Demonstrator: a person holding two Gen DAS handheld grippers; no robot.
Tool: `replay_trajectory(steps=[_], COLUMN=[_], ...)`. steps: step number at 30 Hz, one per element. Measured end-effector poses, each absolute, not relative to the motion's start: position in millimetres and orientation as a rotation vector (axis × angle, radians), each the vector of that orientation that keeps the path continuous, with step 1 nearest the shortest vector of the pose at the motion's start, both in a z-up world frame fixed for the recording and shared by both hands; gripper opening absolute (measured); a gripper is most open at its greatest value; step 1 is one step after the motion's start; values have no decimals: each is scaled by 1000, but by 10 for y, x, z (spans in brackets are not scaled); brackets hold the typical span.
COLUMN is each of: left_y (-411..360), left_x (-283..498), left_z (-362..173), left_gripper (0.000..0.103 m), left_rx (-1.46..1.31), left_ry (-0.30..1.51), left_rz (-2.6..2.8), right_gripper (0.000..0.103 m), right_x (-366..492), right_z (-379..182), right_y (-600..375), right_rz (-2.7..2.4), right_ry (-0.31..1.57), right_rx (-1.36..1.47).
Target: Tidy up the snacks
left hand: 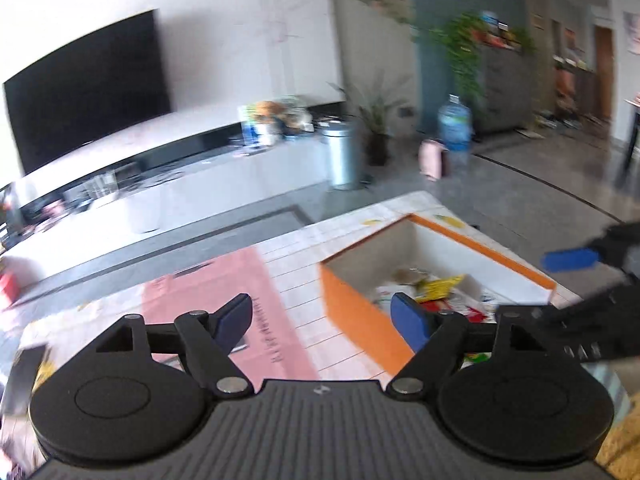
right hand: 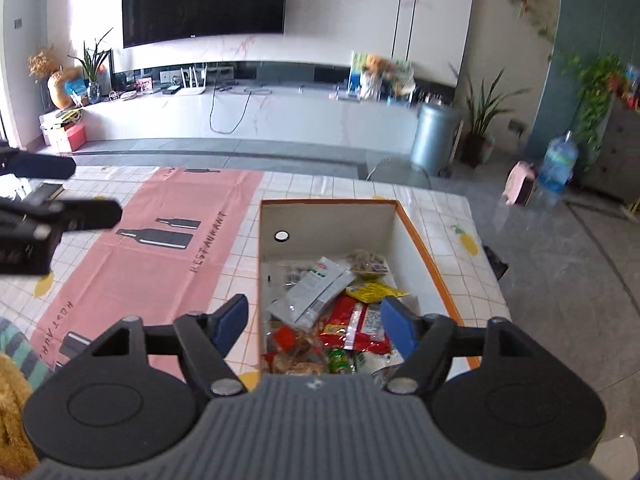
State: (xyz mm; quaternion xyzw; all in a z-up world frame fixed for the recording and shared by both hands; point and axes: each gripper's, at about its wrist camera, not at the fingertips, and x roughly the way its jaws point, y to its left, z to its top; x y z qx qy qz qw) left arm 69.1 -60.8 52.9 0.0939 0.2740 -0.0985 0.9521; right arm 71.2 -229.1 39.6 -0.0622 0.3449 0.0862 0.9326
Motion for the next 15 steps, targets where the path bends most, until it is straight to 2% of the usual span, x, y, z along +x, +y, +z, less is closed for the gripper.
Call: replay_trajectory(steps=[8, 15], left_y=[-318, -226], left_x=[410, 386], left_z=[303, 110], left_gripper=[94, 94], left_rx=[73, 42], left_ry=[549, 635], left_rz=[-122, -97], right_gripper=[73, 73], right_x=[225, 106], right_z=[171, 25], right_y=[-1999, -1844], right_rz=[109, 115], right_ry=[678, 676], right_rx=[-85, -110])
